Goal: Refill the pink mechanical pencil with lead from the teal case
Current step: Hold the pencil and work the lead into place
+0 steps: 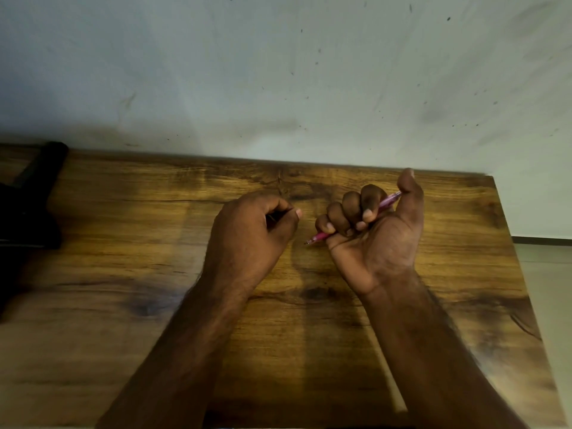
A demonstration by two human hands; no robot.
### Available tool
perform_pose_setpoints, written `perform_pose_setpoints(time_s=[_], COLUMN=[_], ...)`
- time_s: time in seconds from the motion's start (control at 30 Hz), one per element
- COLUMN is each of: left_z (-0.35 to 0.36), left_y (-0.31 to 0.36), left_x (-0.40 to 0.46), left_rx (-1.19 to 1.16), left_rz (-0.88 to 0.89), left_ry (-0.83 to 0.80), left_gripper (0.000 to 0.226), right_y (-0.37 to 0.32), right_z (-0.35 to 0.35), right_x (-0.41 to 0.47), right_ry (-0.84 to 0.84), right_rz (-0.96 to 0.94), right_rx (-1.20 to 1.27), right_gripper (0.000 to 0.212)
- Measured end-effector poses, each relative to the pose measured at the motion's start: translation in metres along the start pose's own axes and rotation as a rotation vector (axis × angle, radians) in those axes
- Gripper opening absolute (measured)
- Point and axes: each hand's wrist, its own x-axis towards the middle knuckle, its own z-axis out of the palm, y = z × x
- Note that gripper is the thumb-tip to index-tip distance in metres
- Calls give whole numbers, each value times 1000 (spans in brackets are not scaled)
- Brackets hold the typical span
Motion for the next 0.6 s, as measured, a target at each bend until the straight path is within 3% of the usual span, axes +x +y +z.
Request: perform_pose_setpoints(time_s=[0.6], left_z=[-1], left_y=[0], left_x=[0], left_rx=[-19], left_rz=[-7], left_ry=[-8], left_gripper=[10], right_y=[-2], right_z=[-2], right_x=[0], right_ry=[-21], right_rz=[-32], right_rx=[-73], right_gripper=[71])
